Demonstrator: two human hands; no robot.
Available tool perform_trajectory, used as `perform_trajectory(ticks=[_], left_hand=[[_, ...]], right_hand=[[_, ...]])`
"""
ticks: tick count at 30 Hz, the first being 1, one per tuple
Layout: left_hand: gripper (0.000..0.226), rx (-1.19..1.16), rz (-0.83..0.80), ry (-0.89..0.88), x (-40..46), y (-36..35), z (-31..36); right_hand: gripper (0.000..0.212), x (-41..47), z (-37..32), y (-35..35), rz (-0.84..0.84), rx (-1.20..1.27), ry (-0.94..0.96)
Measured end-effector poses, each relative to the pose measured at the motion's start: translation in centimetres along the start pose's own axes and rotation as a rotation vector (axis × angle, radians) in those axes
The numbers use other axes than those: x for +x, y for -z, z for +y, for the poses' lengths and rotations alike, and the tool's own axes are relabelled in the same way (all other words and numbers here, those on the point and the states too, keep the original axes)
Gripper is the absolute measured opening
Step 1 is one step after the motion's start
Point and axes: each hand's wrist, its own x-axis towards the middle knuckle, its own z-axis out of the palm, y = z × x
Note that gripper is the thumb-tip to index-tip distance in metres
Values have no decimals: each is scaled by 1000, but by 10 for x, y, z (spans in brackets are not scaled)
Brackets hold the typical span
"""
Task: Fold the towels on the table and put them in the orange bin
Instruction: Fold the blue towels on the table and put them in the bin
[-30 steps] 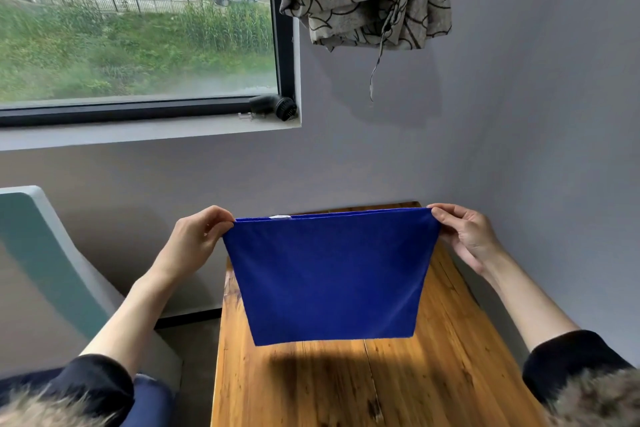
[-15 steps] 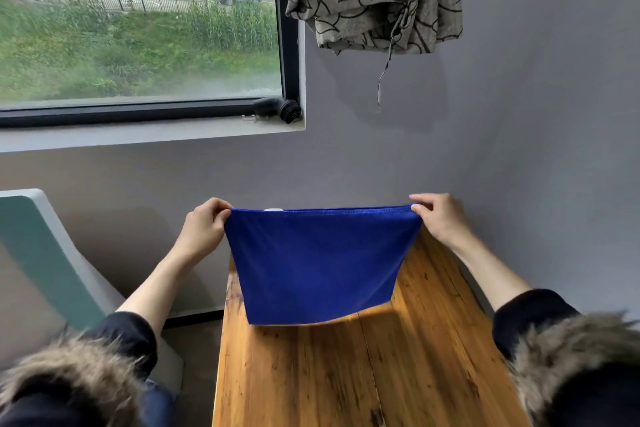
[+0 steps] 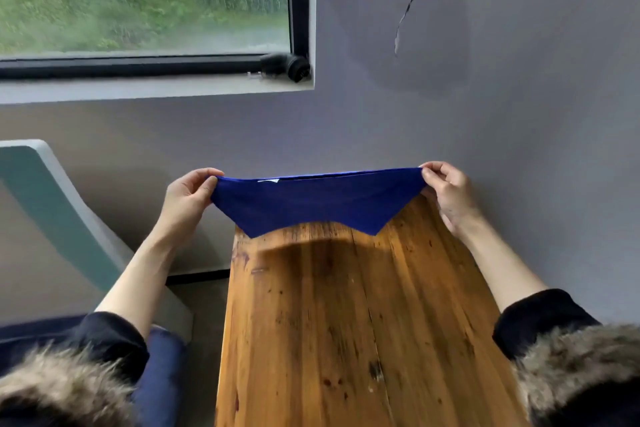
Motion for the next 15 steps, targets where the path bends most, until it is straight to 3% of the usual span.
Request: perform_trajectory(ticks=[3,8,15], left_hand=[[26,171,-108,83,-40,3,-43],[22,247,-272,370,-100,-1,-107],[21,232,-326,657,-162,-5,-162]], right_hand=[[22,-34,50,12,-62,-89,-127],[20,-90,122,32,-163,-268,-419],[16,-143,165,49,-252,-431,-705]])
